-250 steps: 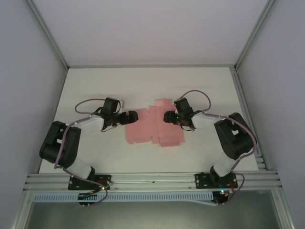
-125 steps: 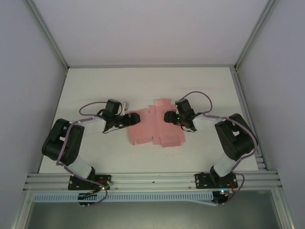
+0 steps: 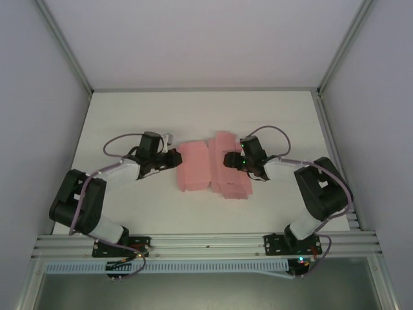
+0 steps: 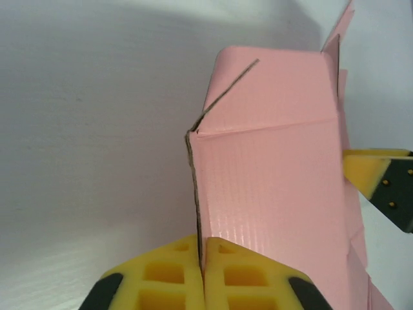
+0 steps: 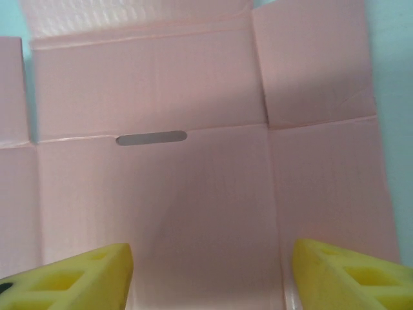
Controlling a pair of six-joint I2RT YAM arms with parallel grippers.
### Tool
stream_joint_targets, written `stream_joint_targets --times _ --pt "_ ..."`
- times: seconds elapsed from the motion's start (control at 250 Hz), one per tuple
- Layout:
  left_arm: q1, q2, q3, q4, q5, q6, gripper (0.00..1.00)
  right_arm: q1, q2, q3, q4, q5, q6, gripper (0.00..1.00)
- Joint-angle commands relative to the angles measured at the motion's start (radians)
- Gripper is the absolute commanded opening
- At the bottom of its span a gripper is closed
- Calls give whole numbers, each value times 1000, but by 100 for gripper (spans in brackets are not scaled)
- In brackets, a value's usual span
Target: Assemble paper box
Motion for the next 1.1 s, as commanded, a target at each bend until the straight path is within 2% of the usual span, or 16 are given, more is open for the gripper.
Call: stream_joint_targets --times 0.0,0.144,0.323,0.439,0.511,0.603,0.707,0.819,0.926,1.098 --pt "-22 -50 46 -67 -56 87 0 -8 -40 -29 -117 -15 -14 70" --pt "-30 -149 57 -74 -85 197 0 -40 -171 -4 -196 10 -93 77" --pt "-42 -296 100 -59 -53 368 0 -127 -448 -59 -194 7 -154 86" --pt "-44 -357 151 -48 -7 438 0 -202 -637 -133 -145 -81 -222 90" --pt "-45 -374 192 -48 25 451 0 -239 -734 -183 -96 -153 -279 92" --pt "-46 -389 239 -43 85 442 0 -305 -817 -219 -38 -261 -275 93" --pt "-46 -417 272 -26 167 431 0 -375 -841 -261 88 -388 -222 93" --pt "-45 -470 292 -6 222 427 0 -399 -797 -275 204 -493 -180 92" --pt "-47 -525 306 -3 225 406 0 -405 -739 -262 292 -562 -153 89" --pt "-47 -588 307 9 217 358 0 -413 -690 -263 472 -656 -99 78"
